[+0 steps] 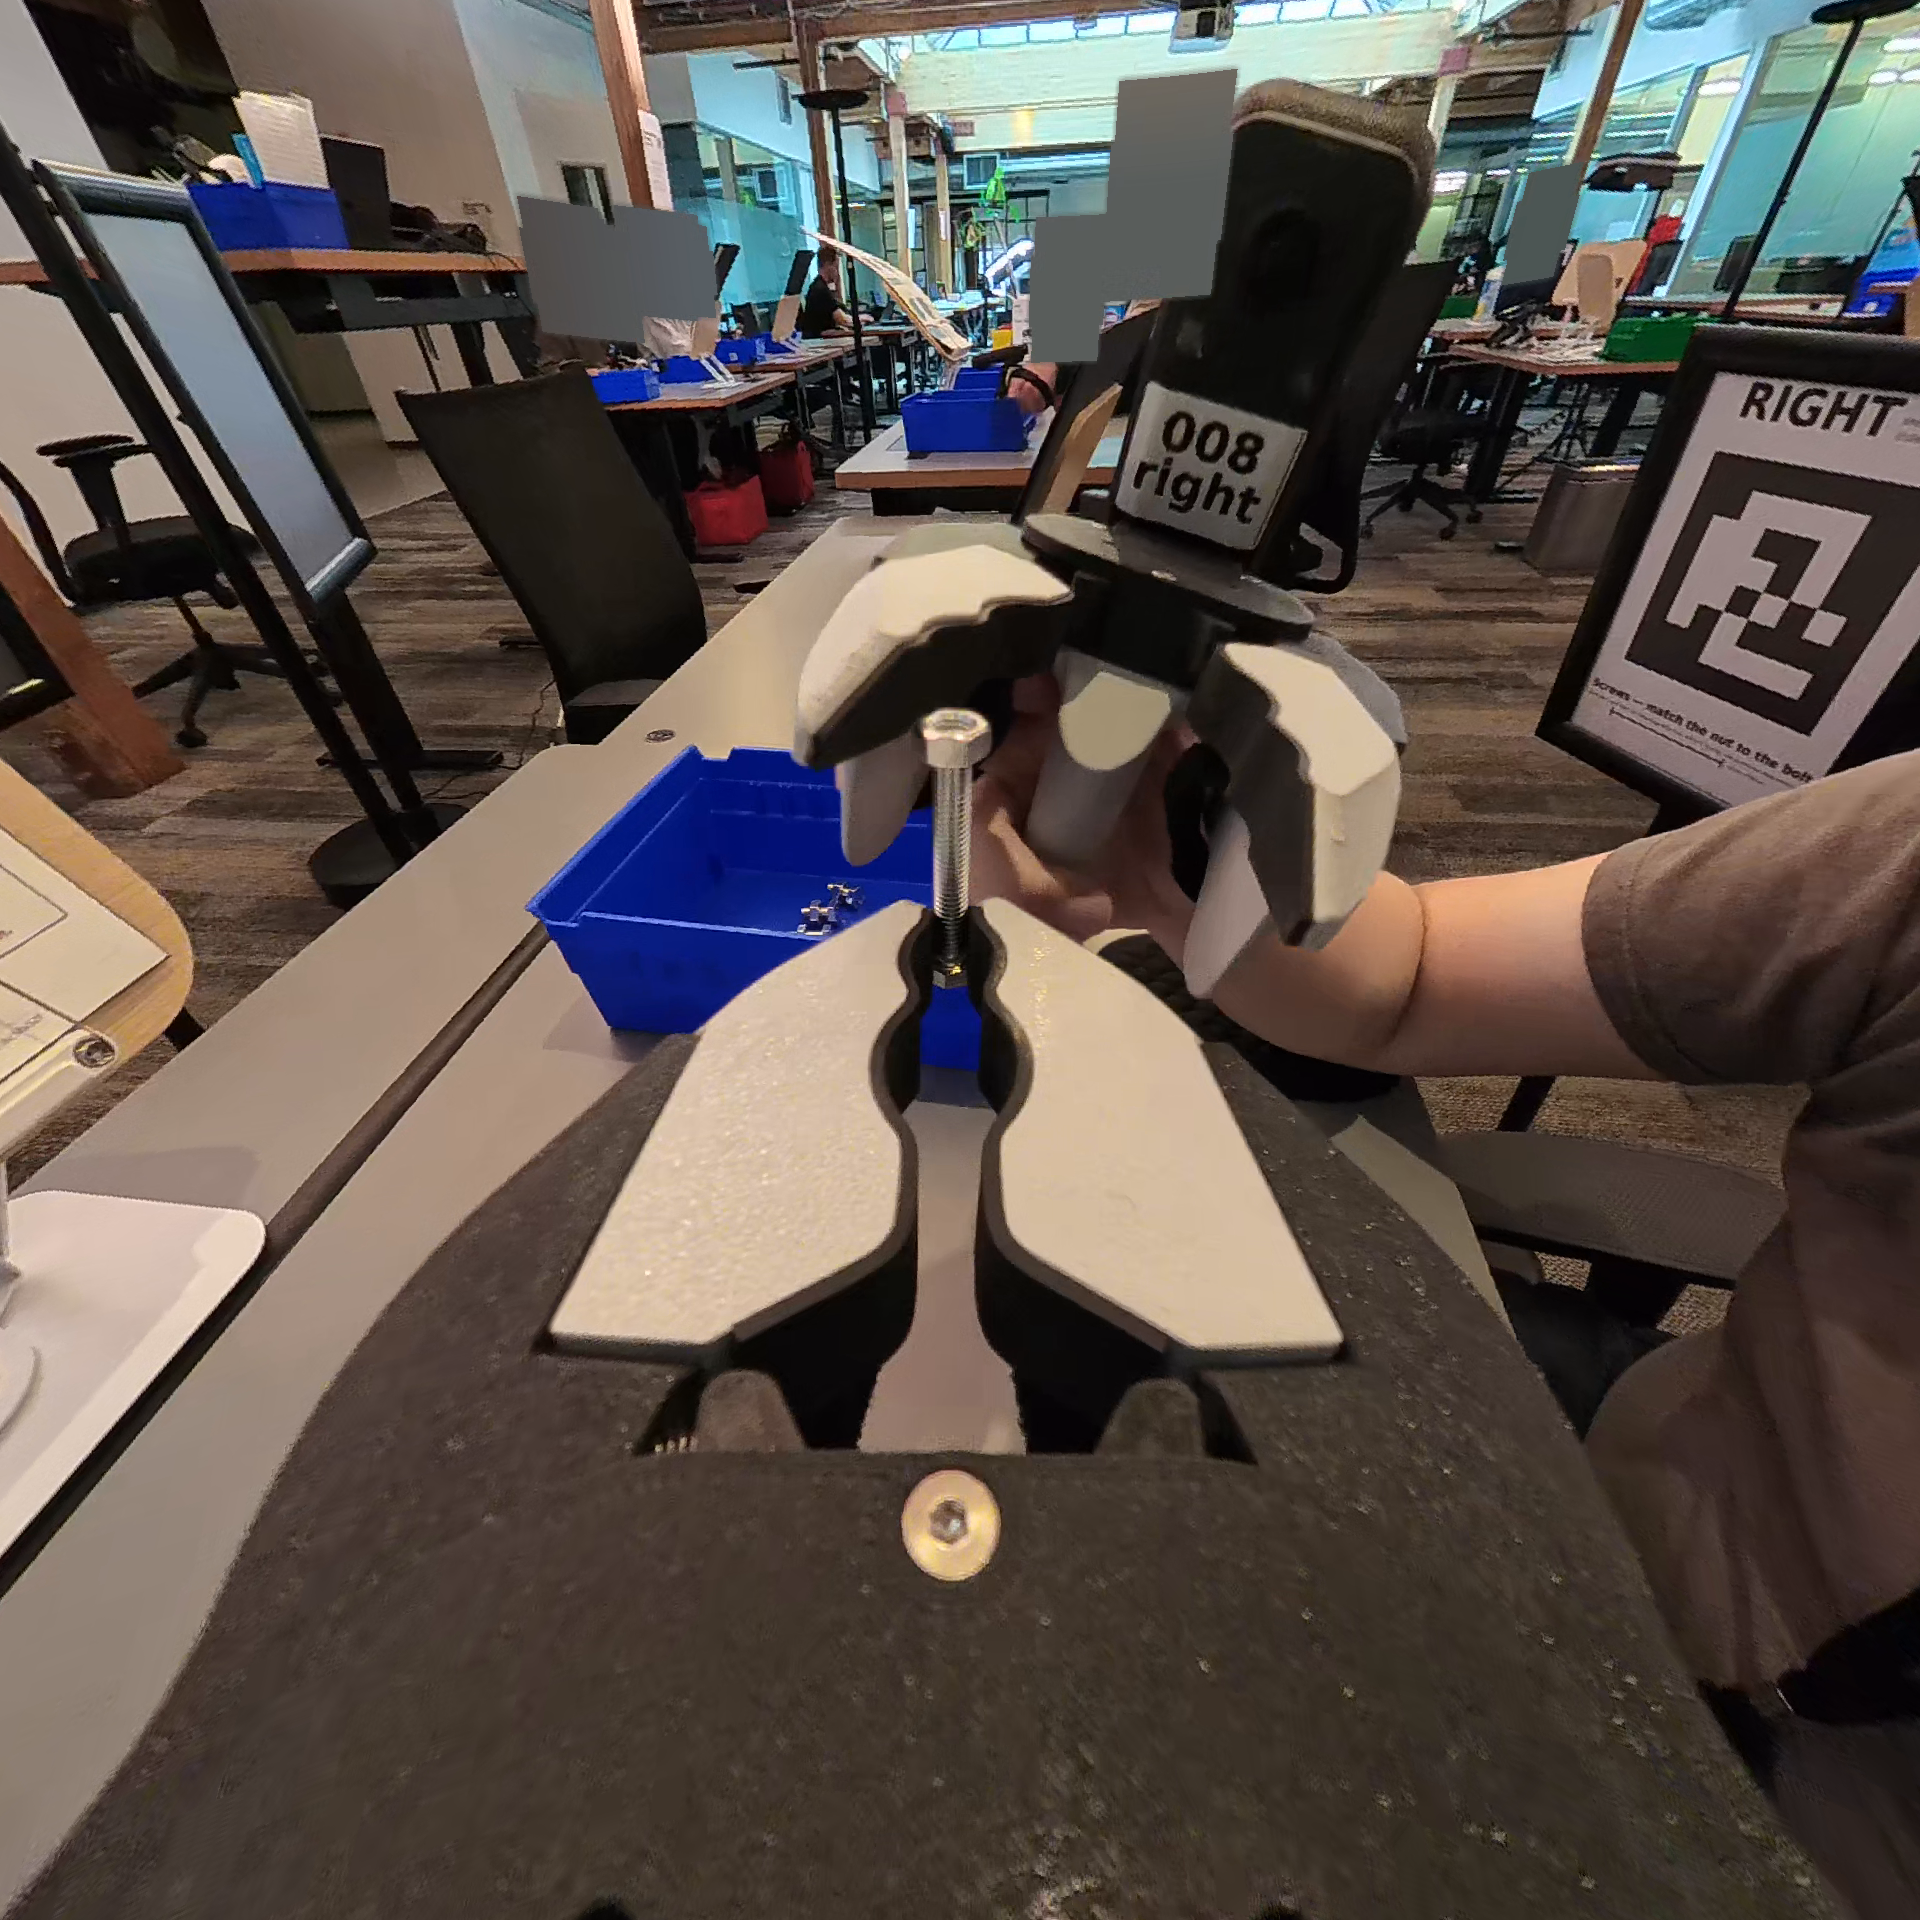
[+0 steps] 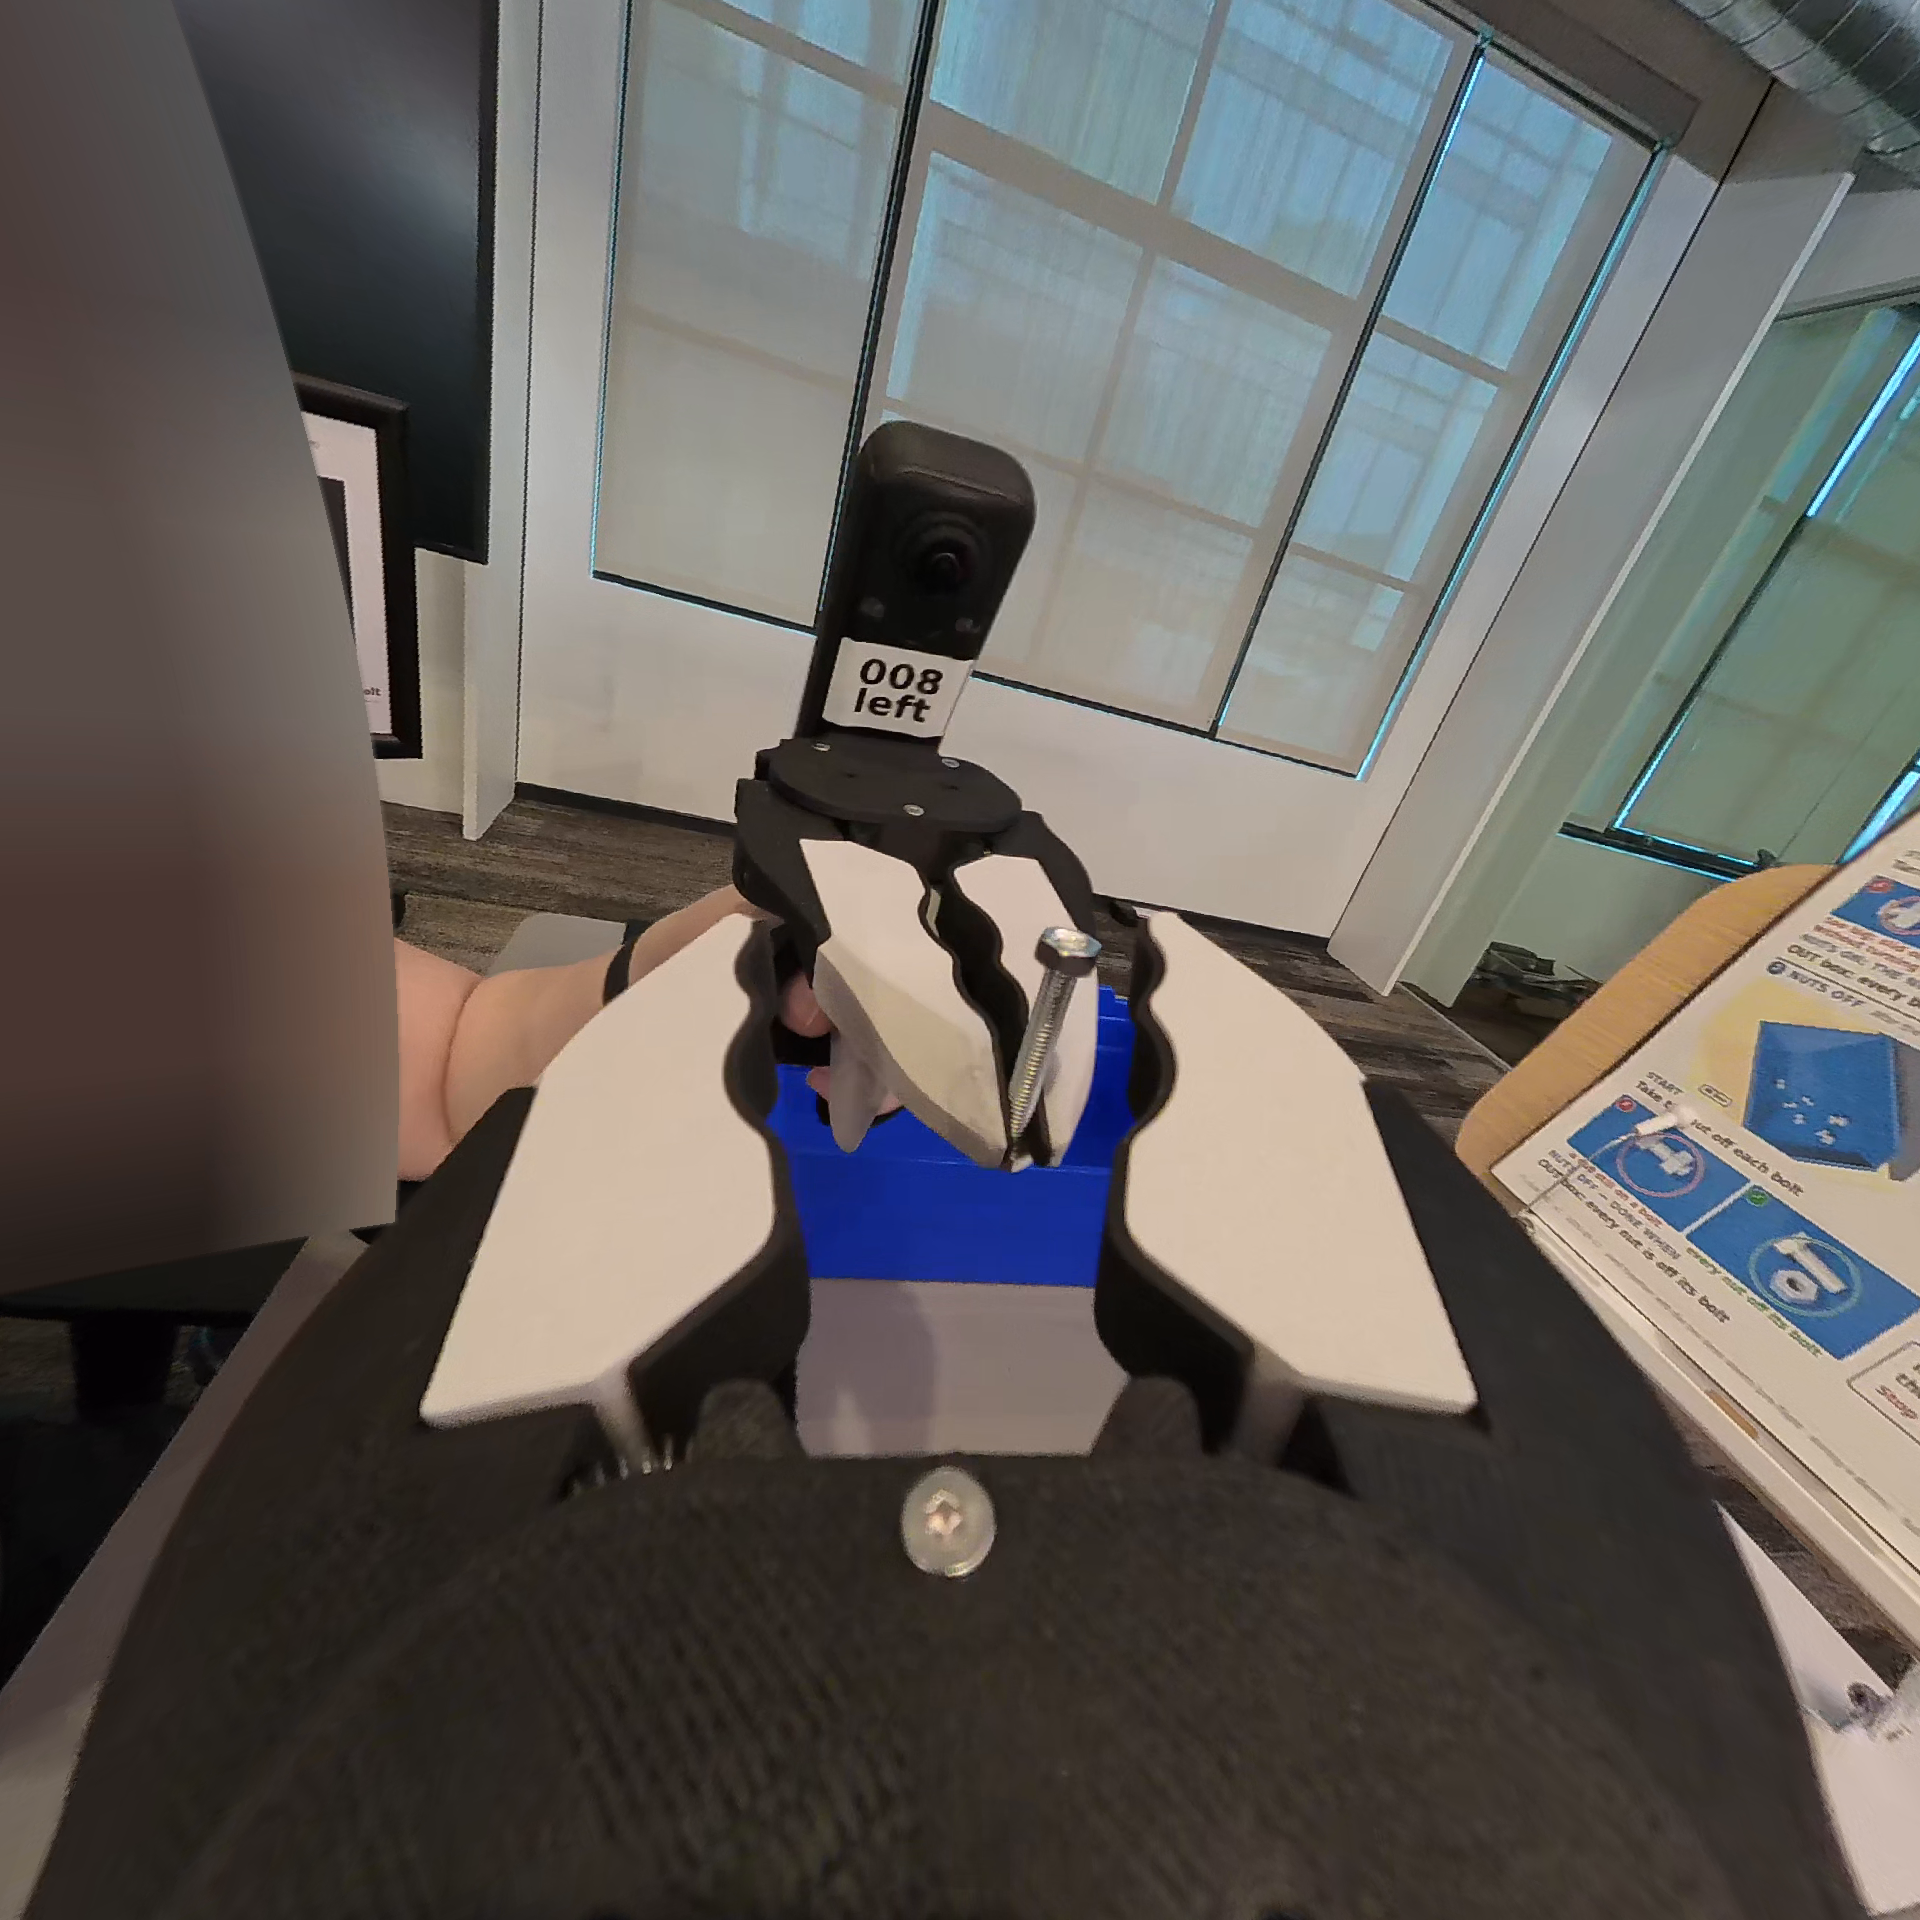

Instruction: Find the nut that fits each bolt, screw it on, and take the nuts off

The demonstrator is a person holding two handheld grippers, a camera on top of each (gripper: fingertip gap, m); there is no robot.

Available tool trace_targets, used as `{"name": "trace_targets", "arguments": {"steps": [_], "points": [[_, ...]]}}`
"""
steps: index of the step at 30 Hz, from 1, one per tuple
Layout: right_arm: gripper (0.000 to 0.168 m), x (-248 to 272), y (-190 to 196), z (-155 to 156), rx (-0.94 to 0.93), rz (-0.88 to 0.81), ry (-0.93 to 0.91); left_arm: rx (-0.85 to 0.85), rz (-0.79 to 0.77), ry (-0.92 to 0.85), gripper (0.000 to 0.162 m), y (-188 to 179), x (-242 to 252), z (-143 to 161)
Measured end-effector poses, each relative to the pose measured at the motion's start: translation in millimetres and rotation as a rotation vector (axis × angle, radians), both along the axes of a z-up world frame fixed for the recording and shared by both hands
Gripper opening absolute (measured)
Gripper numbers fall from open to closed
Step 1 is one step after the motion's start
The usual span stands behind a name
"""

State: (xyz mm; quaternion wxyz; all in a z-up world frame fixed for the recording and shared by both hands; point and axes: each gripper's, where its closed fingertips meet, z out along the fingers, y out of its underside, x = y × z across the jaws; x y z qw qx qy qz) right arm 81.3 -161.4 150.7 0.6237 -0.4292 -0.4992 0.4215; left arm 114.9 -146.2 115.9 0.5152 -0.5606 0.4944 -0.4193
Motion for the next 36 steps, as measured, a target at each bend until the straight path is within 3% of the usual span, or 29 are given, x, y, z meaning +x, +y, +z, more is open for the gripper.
{"name": "trace_targets", "arguments": {"steps": [36], "points": [[0.069, 3.0, -5.9, 6.3, 0.02, -0.017, 0.009, -0.001, 0.043, -0.038, 0.005, 9.3, -12.4, 9.4]]}}
